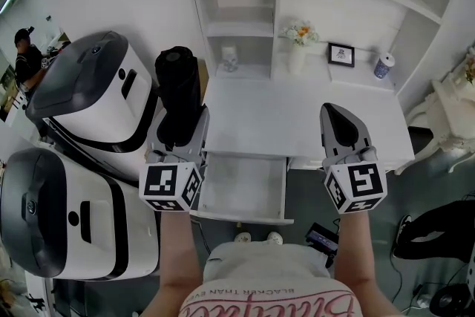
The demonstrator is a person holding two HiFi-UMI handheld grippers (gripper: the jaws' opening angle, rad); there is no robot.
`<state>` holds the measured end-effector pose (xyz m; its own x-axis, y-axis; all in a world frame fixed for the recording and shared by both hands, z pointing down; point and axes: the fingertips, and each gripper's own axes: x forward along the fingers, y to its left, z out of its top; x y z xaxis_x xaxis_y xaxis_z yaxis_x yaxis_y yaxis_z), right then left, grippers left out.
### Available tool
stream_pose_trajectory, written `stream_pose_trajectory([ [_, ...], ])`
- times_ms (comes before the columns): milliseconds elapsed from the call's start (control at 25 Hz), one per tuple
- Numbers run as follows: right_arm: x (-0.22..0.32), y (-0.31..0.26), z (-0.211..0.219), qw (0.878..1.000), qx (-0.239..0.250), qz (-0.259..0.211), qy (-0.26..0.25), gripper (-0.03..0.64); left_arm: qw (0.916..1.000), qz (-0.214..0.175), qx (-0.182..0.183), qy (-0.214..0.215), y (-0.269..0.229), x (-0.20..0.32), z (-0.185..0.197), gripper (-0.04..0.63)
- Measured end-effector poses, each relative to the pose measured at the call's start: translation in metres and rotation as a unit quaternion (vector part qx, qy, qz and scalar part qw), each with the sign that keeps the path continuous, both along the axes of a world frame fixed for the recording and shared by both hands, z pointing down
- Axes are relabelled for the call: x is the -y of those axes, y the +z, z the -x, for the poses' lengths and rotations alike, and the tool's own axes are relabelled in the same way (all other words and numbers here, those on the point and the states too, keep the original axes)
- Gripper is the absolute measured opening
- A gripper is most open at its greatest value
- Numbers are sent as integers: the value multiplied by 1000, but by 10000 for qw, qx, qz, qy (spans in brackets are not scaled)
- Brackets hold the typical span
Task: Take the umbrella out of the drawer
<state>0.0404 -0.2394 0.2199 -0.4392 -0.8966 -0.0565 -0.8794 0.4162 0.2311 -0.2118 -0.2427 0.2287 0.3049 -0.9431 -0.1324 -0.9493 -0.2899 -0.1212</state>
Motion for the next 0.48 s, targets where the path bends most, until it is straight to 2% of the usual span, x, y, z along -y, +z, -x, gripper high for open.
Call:
stream_pose_trajectory([
  [480, 0, -4, -1, 9999, -47, -75, 68, 8, 9998, -154, -118, 45, -10, -1, 1, 242],
])
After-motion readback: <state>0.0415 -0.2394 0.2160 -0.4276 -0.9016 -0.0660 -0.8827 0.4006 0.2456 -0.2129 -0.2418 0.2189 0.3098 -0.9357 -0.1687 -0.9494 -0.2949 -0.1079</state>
